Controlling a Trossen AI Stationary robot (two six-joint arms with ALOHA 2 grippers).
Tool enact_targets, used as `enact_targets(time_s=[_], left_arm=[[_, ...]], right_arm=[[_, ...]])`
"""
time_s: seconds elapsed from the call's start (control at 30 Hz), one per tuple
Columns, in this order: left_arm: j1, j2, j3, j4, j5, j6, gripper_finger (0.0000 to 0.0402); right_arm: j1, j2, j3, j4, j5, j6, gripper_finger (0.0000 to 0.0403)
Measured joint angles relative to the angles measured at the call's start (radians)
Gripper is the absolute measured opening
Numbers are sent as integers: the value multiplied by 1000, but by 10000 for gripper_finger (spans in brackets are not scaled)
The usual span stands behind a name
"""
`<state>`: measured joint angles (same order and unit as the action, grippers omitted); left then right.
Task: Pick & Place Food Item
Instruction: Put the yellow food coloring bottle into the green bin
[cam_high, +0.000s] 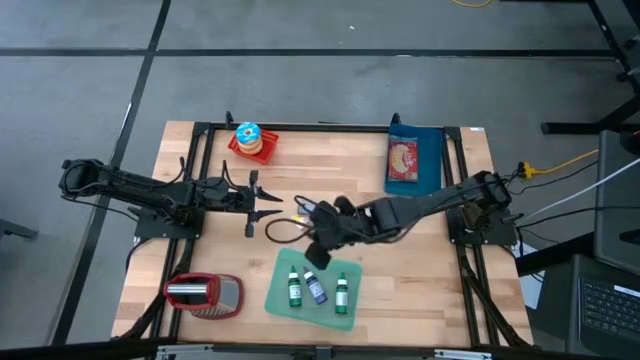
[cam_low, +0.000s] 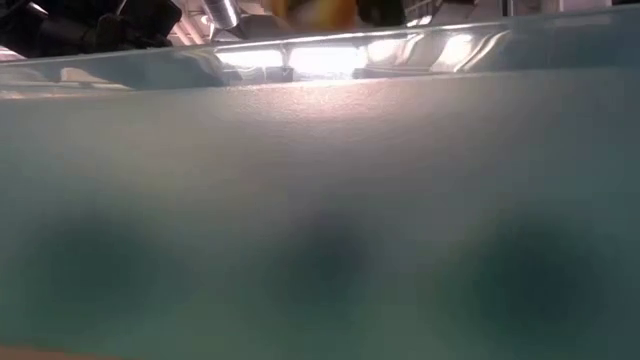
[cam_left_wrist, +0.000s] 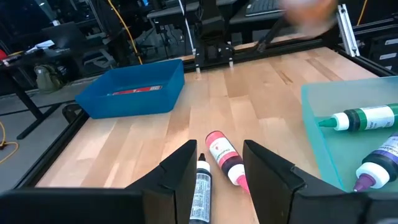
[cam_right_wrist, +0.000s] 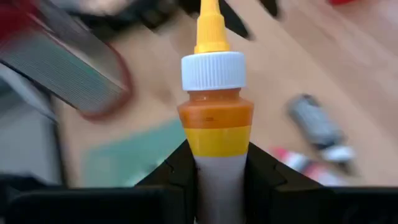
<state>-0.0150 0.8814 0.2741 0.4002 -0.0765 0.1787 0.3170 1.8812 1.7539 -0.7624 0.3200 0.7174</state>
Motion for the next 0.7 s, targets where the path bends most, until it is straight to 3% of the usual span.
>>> enact_targets(time_s=[0.17,0.37,0.7], left_arm=[[0,0,0,22,-3,23,125],[0,0,0,64,-13,64,125],[51,0,0,100,-33,97,125]], right_arm=[[77,6,3,142,61,211,83],[156,36,3,151,184,499,83],[247,215,3,370,270,892,83]])
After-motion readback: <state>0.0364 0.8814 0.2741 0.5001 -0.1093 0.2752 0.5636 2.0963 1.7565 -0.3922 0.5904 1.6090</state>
